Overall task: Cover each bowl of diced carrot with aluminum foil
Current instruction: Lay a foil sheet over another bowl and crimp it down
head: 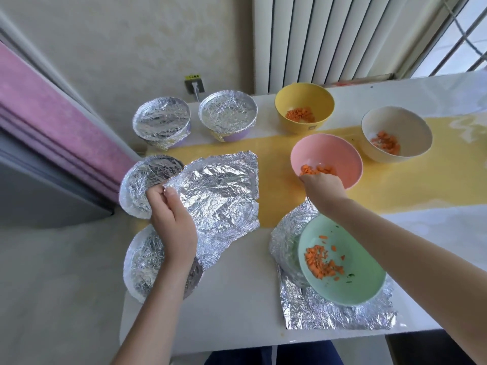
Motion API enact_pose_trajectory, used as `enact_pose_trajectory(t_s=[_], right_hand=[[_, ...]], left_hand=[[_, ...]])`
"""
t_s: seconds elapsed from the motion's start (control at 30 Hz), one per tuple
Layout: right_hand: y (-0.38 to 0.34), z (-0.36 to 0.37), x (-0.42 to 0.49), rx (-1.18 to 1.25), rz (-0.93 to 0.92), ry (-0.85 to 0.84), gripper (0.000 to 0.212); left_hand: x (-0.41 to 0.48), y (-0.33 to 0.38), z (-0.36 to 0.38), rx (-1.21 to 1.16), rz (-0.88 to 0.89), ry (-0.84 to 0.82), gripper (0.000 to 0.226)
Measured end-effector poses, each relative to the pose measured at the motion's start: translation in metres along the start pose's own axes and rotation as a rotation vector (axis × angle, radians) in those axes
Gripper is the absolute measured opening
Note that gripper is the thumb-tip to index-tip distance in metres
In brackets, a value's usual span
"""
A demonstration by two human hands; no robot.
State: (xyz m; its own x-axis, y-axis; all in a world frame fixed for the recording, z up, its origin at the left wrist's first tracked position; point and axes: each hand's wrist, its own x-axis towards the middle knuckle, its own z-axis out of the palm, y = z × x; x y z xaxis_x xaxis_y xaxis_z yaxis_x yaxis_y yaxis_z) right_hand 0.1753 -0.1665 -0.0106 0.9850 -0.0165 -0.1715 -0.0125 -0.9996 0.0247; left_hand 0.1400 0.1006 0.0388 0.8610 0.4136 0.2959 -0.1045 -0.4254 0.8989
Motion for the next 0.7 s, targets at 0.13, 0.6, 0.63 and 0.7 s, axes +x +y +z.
enact_pose_trajectory(t_s=[0.13,0.6,0.63,0.7], right_hand=[[-0.014,-0.005,0.002,0.113,-0.078,0.049,0.045],[-0.091,0.005,-0.056,0.046,-0.518,-0.083,0.056],[-0.093,0.007,-0.06,0.041,-0.529,-0.096,0.057],[-0.095,0.015,-0.068,0.06,-0.577,-0.037,0.056]], left_hand=[[0.004,-0.001,-0.014,0.03,-0.006,0.084,0.013],[0.012,-0.002,-0.059,0.009,0.038,0.252,0.01],[0.011,-0.002,-0.061,0.009,0.037,0.252,0.011],[0.011,-0.004,-0.065,0.004,0.031,0.251,0.014]])
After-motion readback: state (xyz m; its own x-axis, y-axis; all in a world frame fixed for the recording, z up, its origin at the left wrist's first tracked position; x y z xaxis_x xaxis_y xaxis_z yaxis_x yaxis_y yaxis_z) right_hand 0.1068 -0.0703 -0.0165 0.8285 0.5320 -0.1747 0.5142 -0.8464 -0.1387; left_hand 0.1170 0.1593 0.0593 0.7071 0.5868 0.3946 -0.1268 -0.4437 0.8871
